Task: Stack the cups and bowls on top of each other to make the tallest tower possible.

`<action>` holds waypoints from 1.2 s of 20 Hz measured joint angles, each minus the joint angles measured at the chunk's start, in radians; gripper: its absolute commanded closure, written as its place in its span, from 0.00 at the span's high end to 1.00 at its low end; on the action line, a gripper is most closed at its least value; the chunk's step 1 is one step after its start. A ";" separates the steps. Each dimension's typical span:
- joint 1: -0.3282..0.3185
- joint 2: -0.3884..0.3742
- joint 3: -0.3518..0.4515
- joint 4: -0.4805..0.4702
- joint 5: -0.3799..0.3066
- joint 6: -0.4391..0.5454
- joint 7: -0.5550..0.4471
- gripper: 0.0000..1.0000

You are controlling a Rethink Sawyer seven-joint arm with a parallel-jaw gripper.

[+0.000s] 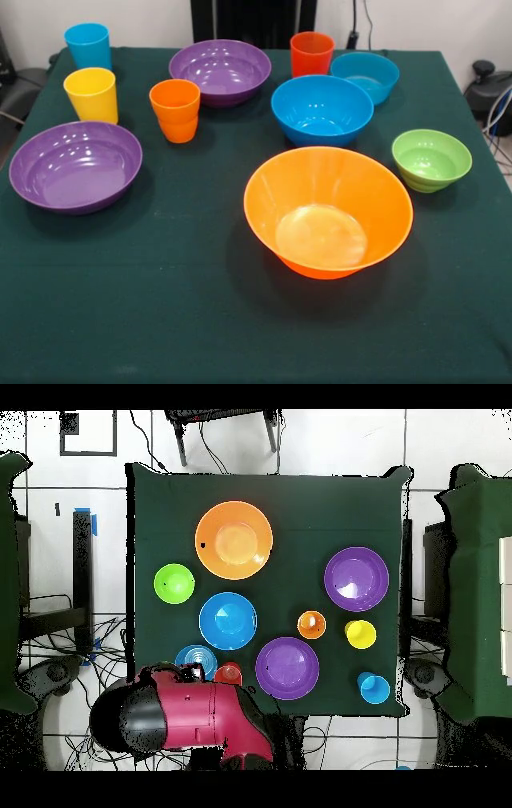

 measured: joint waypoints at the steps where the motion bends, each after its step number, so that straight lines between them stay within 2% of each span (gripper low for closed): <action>1: 0.002 0.009 0.000 0.000 0.000 -0.008 0.003 1.00; 9: 0.018 0.061 -0.004 -0.011 0.000 -0.031 0.025 1.00; 14: 0.018 0.069 -0.009 -0.025 0.000 -0.031 0.028 1.00; 18: 0.007 0.086 -0.010 -0.050 0.000 -0.031 0.028 1.00; 24: -0.022 0.156 -0.012 -0.120 0.000 -0.032 0.028 1.00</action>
